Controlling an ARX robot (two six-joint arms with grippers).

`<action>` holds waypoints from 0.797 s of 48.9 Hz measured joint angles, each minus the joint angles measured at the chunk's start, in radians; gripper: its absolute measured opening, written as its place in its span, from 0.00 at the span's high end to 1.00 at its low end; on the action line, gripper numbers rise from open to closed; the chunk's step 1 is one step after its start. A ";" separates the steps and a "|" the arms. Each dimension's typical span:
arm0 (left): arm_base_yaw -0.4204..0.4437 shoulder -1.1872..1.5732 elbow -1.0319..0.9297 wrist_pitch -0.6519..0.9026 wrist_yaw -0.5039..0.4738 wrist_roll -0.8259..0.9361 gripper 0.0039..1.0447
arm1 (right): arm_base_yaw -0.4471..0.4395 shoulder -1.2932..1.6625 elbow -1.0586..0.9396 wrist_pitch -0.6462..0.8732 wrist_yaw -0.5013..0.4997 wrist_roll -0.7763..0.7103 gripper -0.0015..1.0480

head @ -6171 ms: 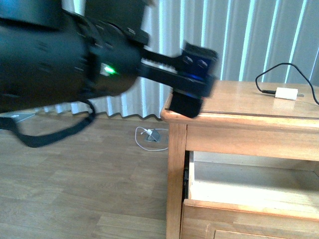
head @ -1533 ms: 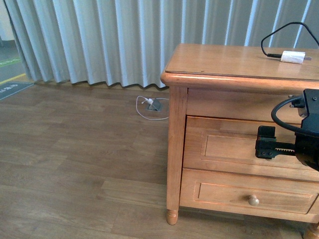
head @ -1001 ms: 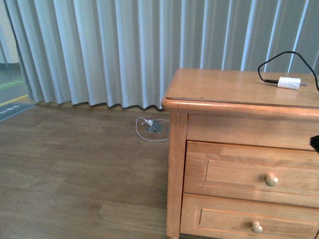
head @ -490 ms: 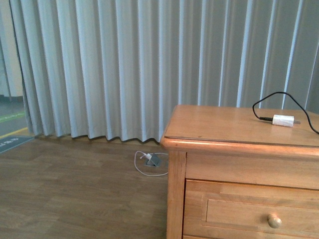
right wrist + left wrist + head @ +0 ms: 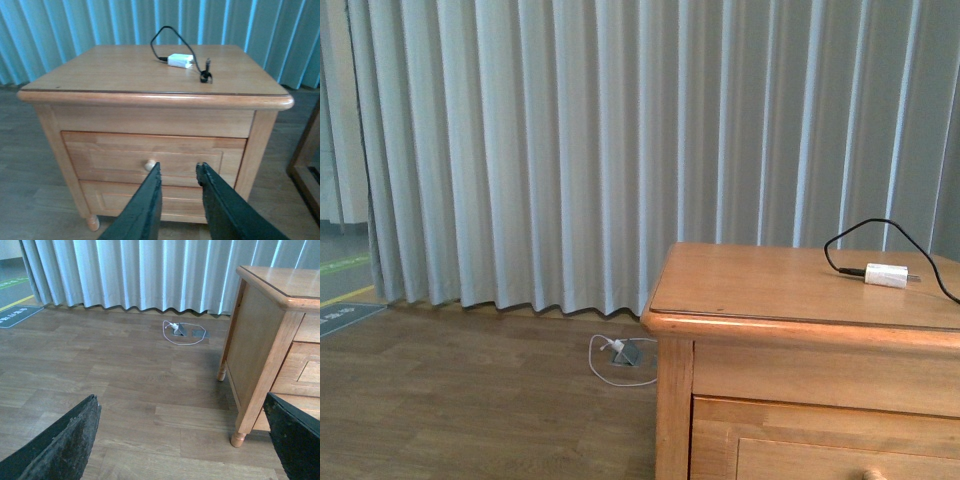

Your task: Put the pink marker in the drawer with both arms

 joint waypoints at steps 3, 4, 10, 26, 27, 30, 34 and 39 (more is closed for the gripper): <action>0.000 0.000 0.000 0.000 0.000 0.000 0.05 | 0.005 -0.020 -0.014 0.002 0.003 -0.002 0.98; 0.000 0.000 0.000 0.000 0.000 0.000 0.05 | 0.005 -0.024 -0.018 0.002 0.004 -0.006 0.99; 0.000 0.000 0.000 0.000 0.000 0.000 0.05 | 0.006 -0.055 -0.051 0.002 0.008 -0.003 0.99; 0.000 0.000 0.000 0.000 0.000 0.000 0.05 | 0.006 -0.133 -0.099 -0.022 0.007 -0.003 0.99; 0.000 0.000 0.000 0.000 0.000 0.000 0.05 | 0.006 -0.140 -0.101 -0.026 0.008 -0.004 0.99; 0.000 0.000 0.000 0.000 0.000 0.000 0.05 | 0.007 -0.199 -0.102 -0.106 0.007 -0.003 0.99; 0.000 0.000 0.000 0.000 -0.001 0.000 0.05 | 0.007 -0.270 -0.115 -0.161 0.007 -0.004 0.99; 0.000 0.000 0.000 0.000 0.000 0.000 0.05 | 0.007 -0.302 -0.125 -0.161 0.008 -0.004 0.99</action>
